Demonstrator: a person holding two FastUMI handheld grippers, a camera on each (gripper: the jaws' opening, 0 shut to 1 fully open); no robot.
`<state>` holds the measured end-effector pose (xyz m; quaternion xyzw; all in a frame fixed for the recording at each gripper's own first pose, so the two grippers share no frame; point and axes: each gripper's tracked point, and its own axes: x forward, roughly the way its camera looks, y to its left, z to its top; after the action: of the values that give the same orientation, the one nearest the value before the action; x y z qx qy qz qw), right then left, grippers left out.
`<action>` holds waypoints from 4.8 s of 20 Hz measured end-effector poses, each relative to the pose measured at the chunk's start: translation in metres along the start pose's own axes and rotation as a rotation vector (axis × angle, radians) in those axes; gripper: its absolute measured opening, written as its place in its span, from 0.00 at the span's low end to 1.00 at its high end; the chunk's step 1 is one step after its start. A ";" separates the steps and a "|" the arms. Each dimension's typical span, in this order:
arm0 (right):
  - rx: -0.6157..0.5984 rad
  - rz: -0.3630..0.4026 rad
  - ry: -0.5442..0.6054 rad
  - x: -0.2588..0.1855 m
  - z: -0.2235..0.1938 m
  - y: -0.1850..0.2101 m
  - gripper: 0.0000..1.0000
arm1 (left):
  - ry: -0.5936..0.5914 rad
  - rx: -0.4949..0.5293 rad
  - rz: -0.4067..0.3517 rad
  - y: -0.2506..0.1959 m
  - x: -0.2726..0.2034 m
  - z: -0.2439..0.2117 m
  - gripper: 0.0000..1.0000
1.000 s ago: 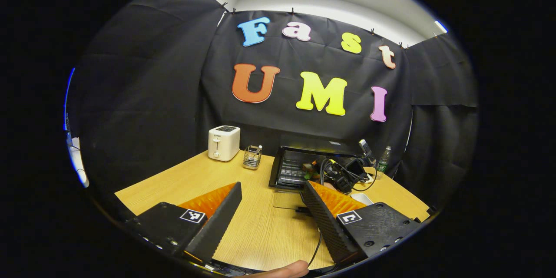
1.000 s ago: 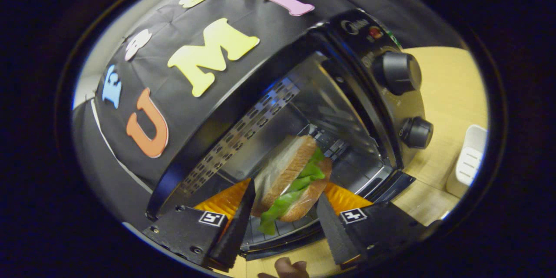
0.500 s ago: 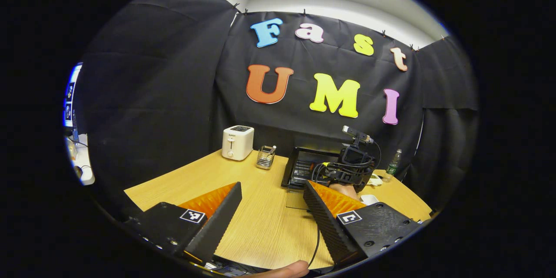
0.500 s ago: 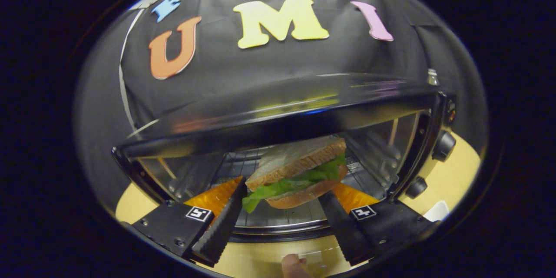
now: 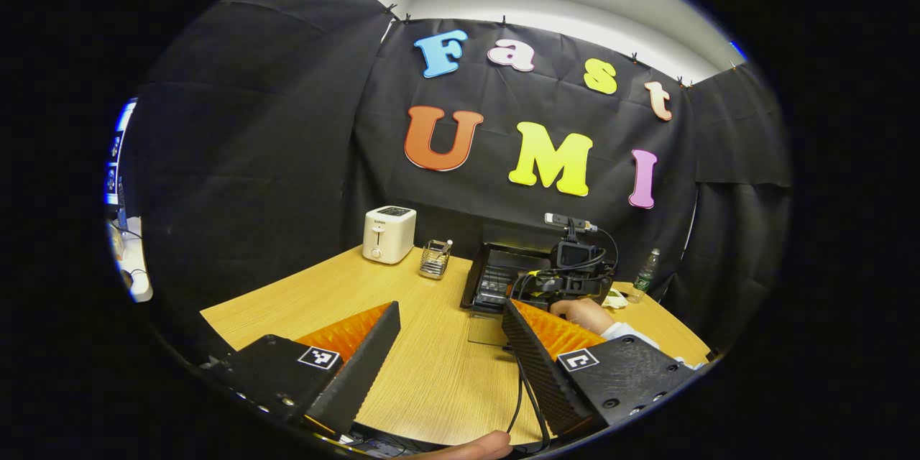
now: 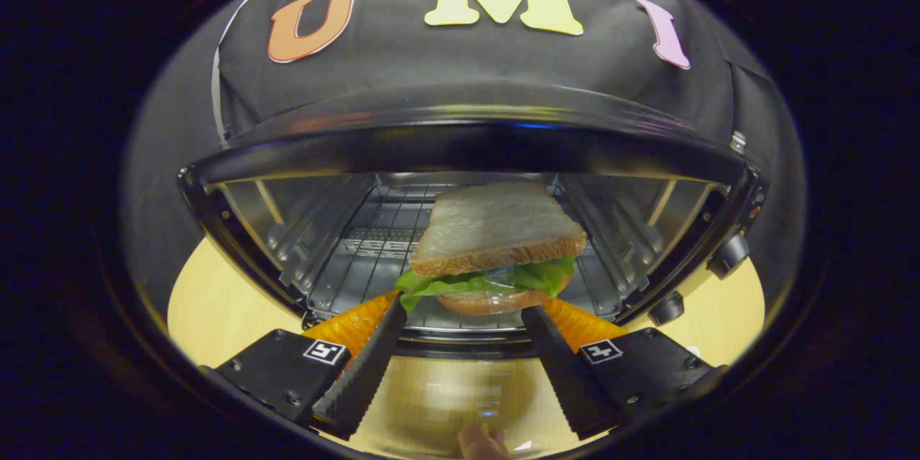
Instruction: Open the electric oven with the left hand, put the food in, and close the electric oven.
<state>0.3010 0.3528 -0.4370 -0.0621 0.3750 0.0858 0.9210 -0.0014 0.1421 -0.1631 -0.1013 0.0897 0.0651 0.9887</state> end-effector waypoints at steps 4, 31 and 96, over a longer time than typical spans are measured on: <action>-0.020 0.047 -0.044 -0.044 0.007 -0.003 1.00 | -0.012 0.014 -0.033 -0.003 0.003 -0.001 0.94; 0.089 0.060 -0.733 -0.450 0.010 -0.254 0.96 | 0.295 0.162 -0.258 -0.149 0.093 -0.126 0.95; 0.056 -0.072 -0.701 -0.403 -0.025 -0.320 0.96 | 0.162 0.190 -0.121 -0.177 0.216 -0.027 0.97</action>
<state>0.0658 -0.0097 -0.1561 -0.0169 0.0360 0.0589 0.9975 0.2307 -0.0118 -0.1969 -0.0175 0.1687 -0.0120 0.9854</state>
